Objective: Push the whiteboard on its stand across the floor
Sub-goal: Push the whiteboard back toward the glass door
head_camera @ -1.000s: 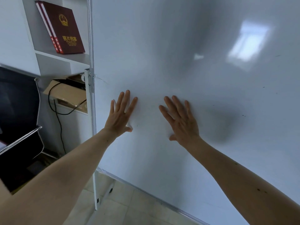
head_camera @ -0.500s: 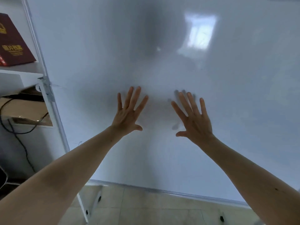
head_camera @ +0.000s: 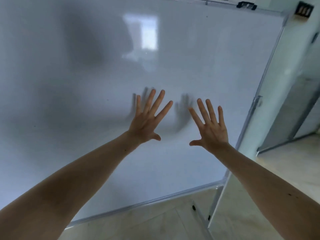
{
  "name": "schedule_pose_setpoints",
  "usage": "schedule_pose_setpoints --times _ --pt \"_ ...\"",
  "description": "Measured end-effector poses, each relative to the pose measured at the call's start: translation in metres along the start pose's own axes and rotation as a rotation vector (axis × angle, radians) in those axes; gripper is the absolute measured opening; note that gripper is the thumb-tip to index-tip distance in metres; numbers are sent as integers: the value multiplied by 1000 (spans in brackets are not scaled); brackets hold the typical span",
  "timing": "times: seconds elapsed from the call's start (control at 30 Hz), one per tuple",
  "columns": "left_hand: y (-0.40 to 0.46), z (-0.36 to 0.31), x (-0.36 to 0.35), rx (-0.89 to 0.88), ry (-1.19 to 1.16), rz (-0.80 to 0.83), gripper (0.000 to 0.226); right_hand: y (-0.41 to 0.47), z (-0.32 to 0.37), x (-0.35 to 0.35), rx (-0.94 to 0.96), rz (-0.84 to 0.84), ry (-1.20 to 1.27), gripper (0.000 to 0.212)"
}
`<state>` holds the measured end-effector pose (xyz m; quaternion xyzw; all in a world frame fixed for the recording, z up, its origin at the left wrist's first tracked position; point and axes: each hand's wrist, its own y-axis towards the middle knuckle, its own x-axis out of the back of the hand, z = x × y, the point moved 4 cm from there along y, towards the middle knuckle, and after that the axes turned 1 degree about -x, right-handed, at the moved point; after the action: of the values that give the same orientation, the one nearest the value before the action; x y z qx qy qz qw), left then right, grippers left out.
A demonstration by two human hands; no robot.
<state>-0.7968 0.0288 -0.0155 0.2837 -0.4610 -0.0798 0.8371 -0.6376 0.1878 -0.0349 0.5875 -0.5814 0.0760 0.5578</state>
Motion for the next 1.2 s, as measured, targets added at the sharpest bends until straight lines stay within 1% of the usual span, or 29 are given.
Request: schedule_pose_setpoints --times 0.1,0.23,0.3,0.47,0.67,0.9,1.2 --pt "47 -50 -2 -23 -19 8 158 -8 -61 -24 -42 66 -5 150" --pt "103 -111 -9 -44 9 110 157 -13 -132 -60 -95 128 3 153" --pt "130 -136 -16 -60 45 129 156 -12 -163 -82 -117 153 25 153" --pt "171 -173 -43 -106 227 179 157 -4 -198 -132 -169 202 123 162" --pt "191 -183 -86 -171 327 225 160 14 -204 -189 -176 159 261 165" --pt "204 -173 -109 -131 377 220 160 43 -198 -223 -150 16 426 157" --pt "229 -144 -151 -46 372 257 153 104 -185 -269 -72 -8 475 154"
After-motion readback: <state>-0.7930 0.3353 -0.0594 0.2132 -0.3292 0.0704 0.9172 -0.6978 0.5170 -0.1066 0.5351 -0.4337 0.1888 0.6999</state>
